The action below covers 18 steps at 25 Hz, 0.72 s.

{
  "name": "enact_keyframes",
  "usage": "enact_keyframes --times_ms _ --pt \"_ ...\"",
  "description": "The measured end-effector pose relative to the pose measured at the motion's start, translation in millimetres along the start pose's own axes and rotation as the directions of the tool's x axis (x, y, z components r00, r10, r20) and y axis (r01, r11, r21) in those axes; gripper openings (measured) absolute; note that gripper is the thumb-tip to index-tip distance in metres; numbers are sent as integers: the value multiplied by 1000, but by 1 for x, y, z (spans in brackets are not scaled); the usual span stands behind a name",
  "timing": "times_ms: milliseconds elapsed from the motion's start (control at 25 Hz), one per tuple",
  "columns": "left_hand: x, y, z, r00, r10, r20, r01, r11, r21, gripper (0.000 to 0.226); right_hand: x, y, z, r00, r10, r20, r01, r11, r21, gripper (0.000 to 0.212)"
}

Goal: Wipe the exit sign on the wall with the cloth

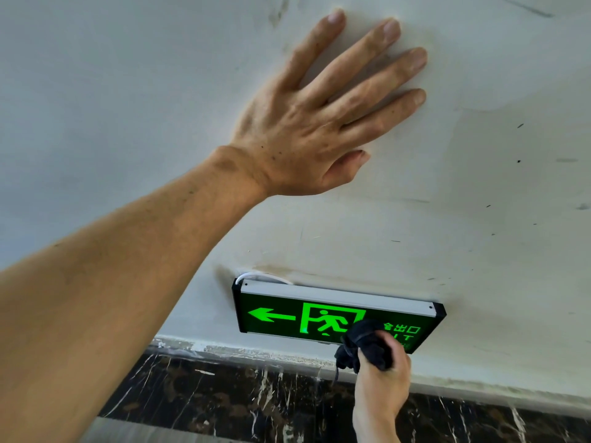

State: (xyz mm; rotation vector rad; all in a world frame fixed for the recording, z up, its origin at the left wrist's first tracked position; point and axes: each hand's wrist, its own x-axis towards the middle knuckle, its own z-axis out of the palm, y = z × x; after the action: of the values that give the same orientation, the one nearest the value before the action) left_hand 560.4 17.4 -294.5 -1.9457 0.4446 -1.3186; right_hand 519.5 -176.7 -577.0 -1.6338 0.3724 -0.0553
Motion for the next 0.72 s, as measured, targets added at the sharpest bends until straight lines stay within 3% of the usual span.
enact_keyframes --times_ms 240,720 --pt "0 -1 -1 1000 -5 11 5 1000 -16 63 -29 -1 32 995 -43 94 46 999 -26 49" --pt "0 -1 -7 998 -5 70 9 998 -60 58 -80 -3 92 974 49 223 -46 999 -17 41"
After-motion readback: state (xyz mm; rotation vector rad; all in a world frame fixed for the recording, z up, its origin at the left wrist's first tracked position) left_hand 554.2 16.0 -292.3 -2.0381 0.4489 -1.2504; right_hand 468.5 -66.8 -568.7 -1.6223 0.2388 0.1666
